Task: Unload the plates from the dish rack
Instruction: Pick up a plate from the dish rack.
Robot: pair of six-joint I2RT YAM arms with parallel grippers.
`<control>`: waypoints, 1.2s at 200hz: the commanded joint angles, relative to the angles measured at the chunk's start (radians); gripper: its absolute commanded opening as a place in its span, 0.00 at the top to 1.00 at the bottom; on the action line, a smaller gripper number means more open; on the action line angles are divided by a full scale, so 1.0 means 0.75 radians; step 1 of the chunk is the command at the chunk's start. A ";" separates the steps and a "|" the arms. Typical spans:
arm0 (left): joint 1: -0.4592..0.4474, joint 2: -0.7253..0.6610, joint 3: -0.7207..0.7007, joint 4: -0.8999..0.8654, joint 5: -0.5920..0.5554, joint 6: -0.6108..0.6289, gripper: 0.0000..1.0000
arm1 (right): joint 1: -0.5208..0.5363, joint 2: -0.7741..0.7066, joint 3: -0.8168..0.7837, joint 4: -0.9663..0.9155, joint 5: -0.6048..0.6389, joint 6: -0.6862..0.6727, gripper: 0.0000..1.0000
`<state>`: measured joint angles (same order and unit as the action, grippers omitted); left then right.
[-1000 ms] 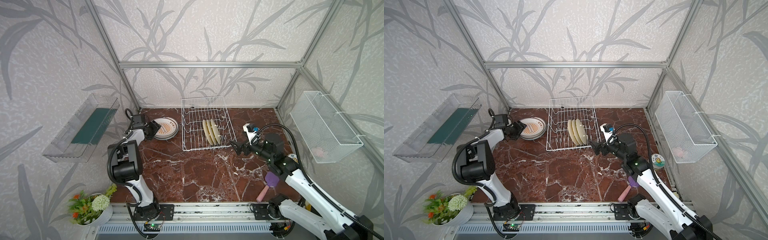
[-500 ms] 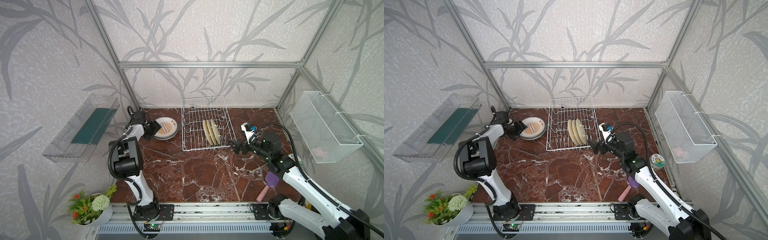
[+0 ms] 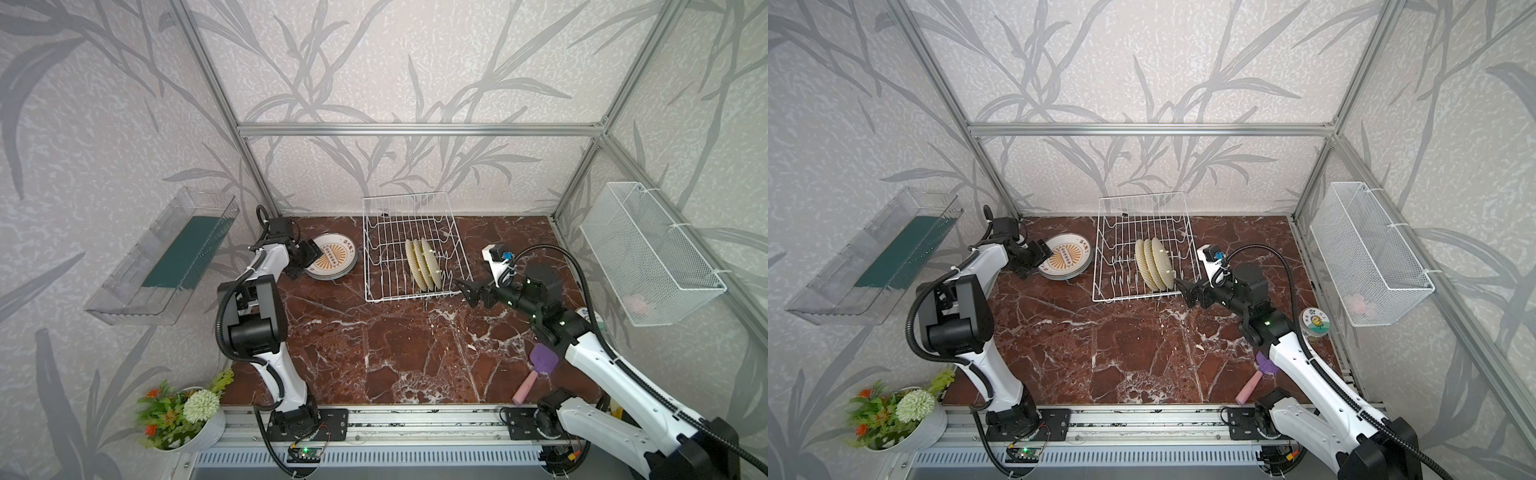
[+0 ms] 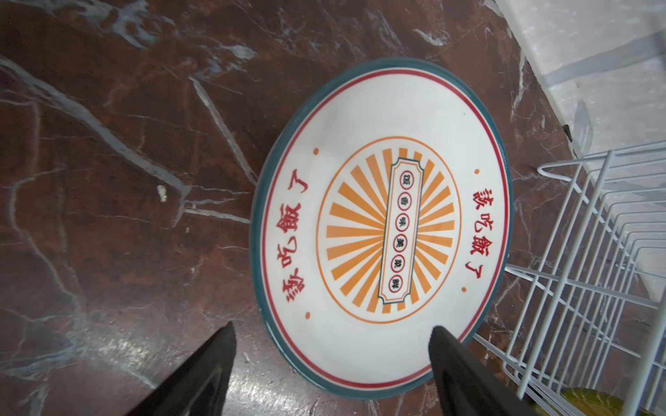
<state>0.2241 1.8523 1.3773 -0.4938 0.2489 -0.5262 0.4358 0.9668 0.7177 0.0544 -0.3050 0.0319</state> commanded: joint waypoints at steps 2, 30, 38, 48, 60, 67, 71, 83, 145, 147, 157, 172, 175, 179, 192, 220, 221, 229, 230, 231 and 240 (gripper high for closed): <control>-0.016 -0.147 -0.031 -0.025 -0.113 0.047 0.13 | 0.010 -0.035 -0.002 -0.003 0.027 0.021 0.01; -0.060 -0.274 -0.035 -0.003 -0.084 0.110 0.10 | 0.010 -0.057 -0.014 -0.039 0.066 0.049 0.01; -0.085 -0.307 -0.027 -0.003 -0.076 0.126 0.10 | 0.009 -0.063 -0.018 -0.048 0.072 0.047 0.01; -0.123 -0.349 -0.017 -0.004 -0.066 0.154 0.08 | 0.010 -0.074 -0.029 -0.050 0.079 0.047 0.01; -0.183 -0.397 -0.009 -0.004 -0.075 0.190 0.06 | 0.010 -0.087 -0.057 -0.034 0.104 0.055 0.01; -0.219 -0.425 -0.006 -0.001 -0.076 0.206 0.04 | 0.009 -0.095 -0.073 -0.028 0.120 0.062 0.01; -0.237 -0.442 -0.008 0.006 -0.069 0.215 0.03 | 0.010 -0.101 -0.079 -0.026 0.128 0.067 0.01; -0.292 -0.492 -0.025 0.046 -0.068 0.231 0.01 | 0.009 -0.121 -0.091 -0.029 0.157 0.083 0.01; -0.508 -0.585 0.083 -0.060 -0.071 0.280 0.01 | 0.008 -0.168 -0.062 -0.124 0.275 0.132 0.01; -0.517 -0.585 0.089 -0.066 -0.075 0.284 0.01 | 0.007 -0.168 -0.059 -0.130 0.275 0.130 0.01; -0.562 -0.590 0.108 -0.088 -0.086 0.297 0.01 | 0.008 -0.168 -0.051 -0.154 0.276 0.131 0.01; -0.625 -0.590 0.122 -0.109 -0.083 0.296 0.01 | 0.008 -0.172 -0.045 -0.174 0.266 0.129 0.01; -0.636 -0.588 0.125 -0.112 -0.085 0.299 0.01 | 0.008 -0.173 -0.043 -0.174 0.264 0.128 0.01; -0.653 -0.584 0.126 -0.122 -0.087 0.302 0.01 | 0.007 -0.176 -0.043 -0.176 0.262 0.128 0.01; -0.702 -0.577 0.132 -0.147 -0.096 0.319 0.01 | 0.007 -0.188 -0.049 -0.173 0.255 0.136 0.01; -0.762 -0.539 0.125 -0.178 -0.058 0.345 0.04 | 0.008 -0.206 -0.069 -0.145 0.227 0.142 0.01; -0.764 -0.537 0.126 -0.179 -0.058 0.347 0.04 | 0.008 -0.207 -0.070 -0.144 0.226 0.141 0.01; -0.777 -0.519 0.126 -0.189 -0.052 0.350 0.05 | 0.008 -0.209 -0.076 -0.135 0.222 0.141 0.01; -0.778 -0.517 0.127 -0.190 -0.052 0.350 0.06 | 0.008 -0.209 -0.078 -0.133 0.223 0.141 0.01; -0.779 -0.516 0.126 -0.190 -0.052 0.351 0.06 | 0.008 -0.209 -0.079 -0.132 0.224 0.140 0.01; -0.795 -0.494 0.131 -0.203 -0.043 0.357 0.08 | 0.008 -0.213 -0.083 -0.127 0.228 0.143 0.01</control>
<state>-0.3489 1.4441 1.4544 -0.5827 0.2066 -0.2966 0.4377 0.8284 0.6548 -0.0582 -0.1223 0.1303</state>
